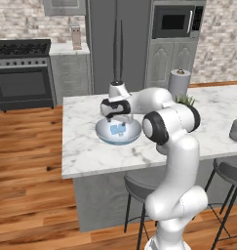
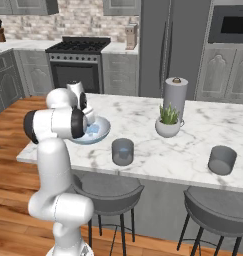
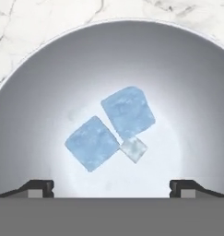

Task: There are four ice cubes in the ice bowl. Place two ice cubes in each glass of water.

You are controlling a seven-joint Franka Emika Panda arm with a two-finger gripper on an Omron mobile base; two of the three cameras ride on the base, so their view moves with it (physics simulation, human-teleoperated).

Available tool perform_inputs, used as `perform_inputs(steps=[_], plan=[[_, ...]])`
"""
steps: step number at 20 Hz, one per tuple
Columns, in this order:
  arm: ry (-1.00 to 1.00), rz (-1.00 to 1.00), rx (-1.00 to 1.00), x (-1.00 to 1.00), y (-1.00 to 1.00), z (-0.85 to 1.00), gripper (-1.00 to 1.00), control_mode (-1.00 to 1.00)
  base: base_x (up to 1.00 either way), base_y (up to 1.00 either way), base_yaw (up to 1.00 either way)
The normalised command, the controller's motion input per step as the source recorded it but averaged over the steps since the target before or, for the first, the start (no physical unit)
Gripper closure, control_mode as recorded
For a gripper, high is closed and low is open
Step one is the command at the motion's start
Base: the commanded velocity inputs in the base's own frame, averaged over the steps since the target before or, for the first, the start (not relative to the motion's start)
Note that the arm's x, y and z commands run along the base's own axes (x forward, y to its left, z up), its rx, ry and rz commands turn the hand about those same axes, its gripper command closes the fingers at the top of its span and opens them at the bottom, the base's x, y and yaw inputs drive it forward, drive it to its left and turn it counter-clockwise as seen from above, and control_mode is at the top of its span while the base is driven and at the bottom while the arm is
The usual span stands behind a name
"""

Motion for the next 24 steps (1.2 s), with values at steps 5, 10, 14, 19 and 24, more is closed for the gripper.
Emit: perform_inputs(steps=[5,10,14,19,24], plan=[[0.04,-0.39,0.07,0.06,0.08,0.0,-1.0,-1.0,0.0,0.0,0.0],[0.01,-0.24,0.14,-0.01,0.02,-0.02,-1.0,-1.0,0.0,0.0,0.0],[0.0,-0.18,0.12,-0.04,0.0,-0.18,-1.0,-1.0,0.0,0.0,0.0],[0.0,-0.11,0.02,-0.05,0.0,-0.27,-1.0,-1.0,0.0,0.0,0.0],[-0.01,-0.02,0.01,-0.01,-0.05,-0.12,-1.0,-1.0,0.0,0.0,0.0]])
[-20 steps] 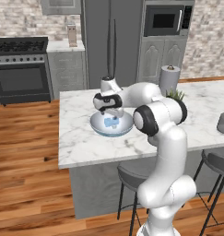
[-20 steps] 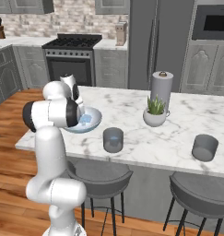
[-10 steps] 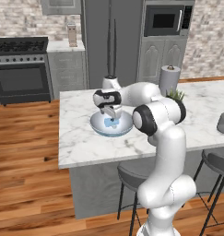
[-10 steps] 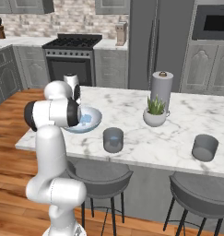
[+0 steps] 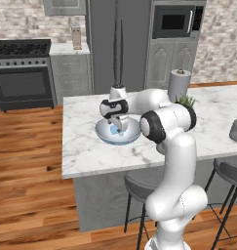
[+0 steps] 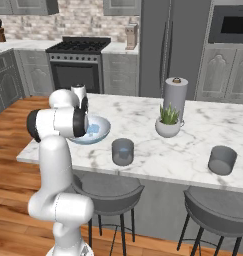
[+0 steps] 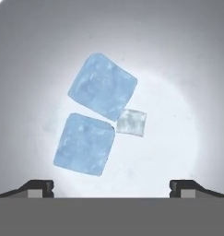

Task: There are four ice cubes in the ice bowl. Place two ice cubes in each glass of water.

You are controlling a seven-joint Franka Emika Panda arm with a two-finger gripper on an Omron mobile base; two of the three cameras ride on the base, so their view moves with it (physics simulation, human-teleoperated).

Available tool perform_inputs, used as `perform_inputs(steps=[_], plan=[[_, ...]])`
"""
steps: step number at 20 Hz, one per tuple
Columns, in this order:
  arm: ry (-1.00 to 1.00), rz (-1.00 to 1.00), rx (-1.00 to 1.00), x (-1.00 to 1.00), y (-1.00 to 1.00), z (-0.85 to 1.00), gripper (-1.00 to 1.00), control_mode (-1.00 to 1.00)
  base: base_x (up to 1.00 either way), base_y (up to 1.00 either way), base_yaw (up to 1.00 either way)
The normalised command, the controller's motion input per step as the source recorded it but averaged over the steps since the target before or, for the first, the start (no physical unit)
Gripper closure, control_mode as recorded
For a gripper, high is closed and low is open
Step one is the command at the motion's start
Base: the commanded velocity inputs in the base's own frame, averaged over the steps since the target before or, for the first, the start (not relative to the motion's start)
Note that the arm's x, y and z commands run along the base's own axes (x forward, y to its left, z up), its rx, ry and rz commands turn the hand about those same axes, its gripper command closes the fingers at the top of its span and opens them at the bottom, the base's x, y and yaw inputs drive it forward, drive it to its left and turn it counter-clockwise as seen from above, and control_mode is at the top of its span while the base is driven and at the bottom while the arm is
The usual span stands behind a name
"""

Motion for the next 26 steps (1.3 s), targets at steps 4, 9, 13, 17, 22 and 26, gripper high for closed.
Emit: perform_inputs(steps=[4,9,13,17,22,26], plan=[[0.0,0.0,0.05,0.01,-0.01,-0.06,-1.0,-1.0,0.0,0.0,0.0],[0.0,0.0,0.07,0.0,-0.04,-0.06,-1.0,-1.0,0.0,0.0,0.0],[0.0,0.0,0.03,0.13,-0.16,-0.06,-1.0,-1.0,0.0,0.0,0.0],[0.0,-0.01,0.01,0.18,-0.12,-0.1,-1.0,-1.0,0.0,0.0,0.0],[0.0,-0.01,0.0,0.32,0.02,-0.12,-1.0,-1.0,0.0,0.0,0.0],[0.0,-0.02,0.0,0.36,0.0,-0.15,-1.0,-1.0,0.0,0.0,0.0]])
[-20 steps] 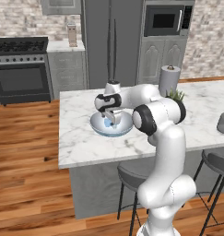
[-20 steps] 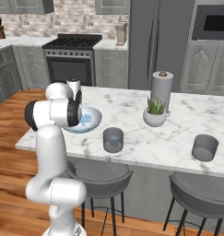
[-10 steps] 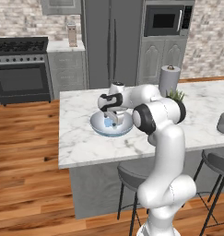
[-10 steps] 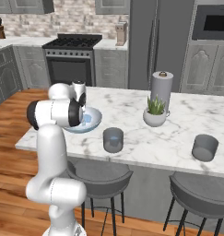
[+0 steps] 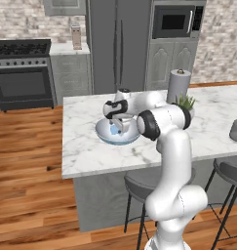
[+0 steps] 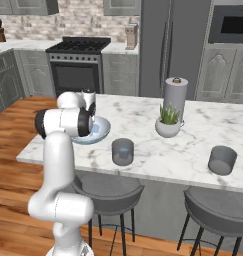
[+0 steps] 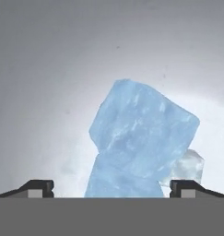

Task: There are four ice cubes in the ice bowl. Place two ice cubes in each glass of water.

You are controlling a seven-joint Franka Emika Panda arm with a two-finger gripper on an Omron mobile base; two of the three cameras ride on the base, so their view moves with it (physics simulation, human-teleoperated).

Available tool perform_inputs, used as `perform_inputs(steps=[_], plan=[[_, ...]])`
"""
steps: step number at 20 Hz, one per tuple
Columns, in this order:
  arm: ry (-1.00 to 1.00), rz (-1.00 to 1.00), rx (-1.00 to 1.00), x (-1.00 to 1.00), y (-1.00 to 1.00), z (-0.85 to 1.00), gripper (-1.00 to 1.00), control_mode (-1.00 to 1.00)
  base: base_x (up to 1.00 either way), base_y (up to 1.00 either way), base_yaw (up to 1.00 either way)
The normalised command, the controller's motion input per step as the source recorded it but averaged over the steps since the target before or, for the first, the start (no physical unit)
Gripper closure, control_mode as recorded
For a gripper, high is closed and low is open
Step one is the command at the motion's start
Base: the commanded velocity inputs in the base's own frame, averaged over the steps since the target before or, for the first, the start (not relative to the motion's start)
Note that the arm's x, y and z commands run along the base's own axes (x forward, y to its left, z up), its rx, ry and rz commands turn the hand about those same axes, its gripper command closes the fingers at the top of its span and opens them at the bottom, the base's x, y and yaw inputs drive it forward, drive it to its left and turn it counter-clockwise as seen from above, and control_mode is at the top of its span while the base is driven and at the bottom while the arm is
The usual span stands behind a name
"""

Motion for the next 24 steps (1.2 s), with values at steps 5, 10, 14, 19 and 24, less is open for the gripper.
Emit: perform_inputs(steps=[5,10,14,19,24], plan=[[0.0,-0.02,0.01,0.1,0.11,-0.09,-1.0,-1.0,0.0,0.0,0.0],[0.0,-0.02,0.01,-0.07,0.15,0.0,-1.0,-1.0,0.0,0.0,0.0],[0.0,-0.02,0.01,-0.17,0.01,-0.02,-1.0,-1.0,0.0,0.0,0.0],[0.0,-0.03,0.0,-0.08,0.0,-0.12,-1.0,-1.0,0.0,0.0,0.0],[0.0,-0.02,0.0,-0.04,0.0,-0.1,1.0,-1.0,0.0,0.0,0.0]])
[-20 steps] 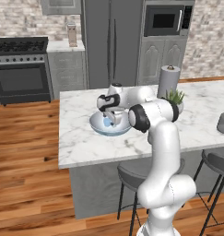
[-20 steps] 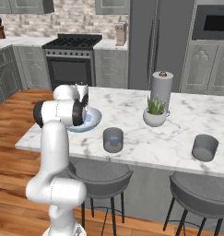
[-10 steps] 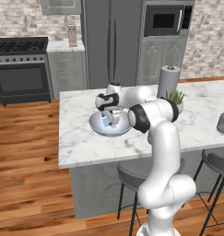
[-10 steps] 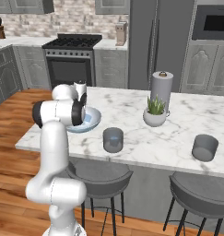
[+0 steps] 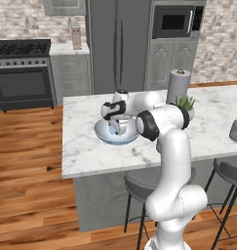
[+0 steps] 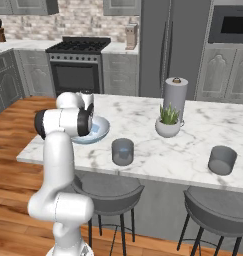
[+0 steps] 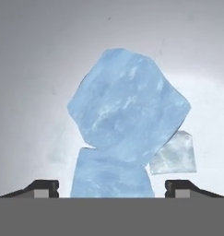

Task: There are four ice cubes in the ice bowl. Place two ice cubes in each glass of water.

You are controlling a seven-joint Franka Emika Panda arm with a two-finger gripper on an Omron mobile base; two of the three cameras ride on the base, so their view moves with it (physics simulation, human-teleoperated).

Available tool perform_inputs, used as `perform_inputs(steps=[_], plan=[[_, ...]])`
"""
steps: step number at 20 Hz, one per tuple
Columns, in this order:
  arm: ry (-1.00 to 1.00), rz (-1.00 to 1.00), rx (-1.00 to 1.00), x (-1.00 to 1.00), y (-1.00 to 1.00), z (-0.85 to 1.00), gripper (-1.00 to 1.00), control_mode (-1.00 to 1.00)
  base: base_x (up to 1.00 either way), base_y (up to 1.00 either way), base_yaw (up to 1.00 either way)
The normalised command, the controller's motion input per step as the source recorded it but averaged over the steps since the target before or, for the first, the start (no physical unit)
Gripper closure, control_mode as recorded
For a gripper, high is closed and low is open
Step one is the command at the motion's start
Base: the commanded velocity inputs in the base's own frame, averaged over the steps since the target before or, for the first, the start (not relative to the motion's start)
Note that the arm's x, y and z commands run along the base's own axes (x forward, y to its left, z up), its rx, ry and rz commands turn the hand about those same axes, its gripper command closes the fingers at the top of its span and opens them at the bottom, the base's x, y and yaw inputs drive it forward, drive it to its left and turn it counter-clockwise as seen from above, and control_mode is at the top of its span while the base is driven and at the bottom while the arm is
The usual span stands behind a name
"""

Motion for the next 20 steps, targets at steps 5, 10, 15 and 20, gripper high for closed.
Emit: perform_inputs(steps=[5,10,15,20], plan=[[0.0,0.0,0.01,-0.05,0.0,0.01,1.0,-1.0,0.0,0.0,0.0],[0.0,0.0,0.03,-0.29,-0.02,0.43,1.0,-1.0,0.0,0.0,0.0],[0.0,0.03,0.04,-0.82,-0.29,1.0,1.0,-1.0,0.0,0.0,0.0],[0.0,0.21,0.0,-0.99,-0.85,0.86,1.0,-1.0,0.0,0.0,0.0]])
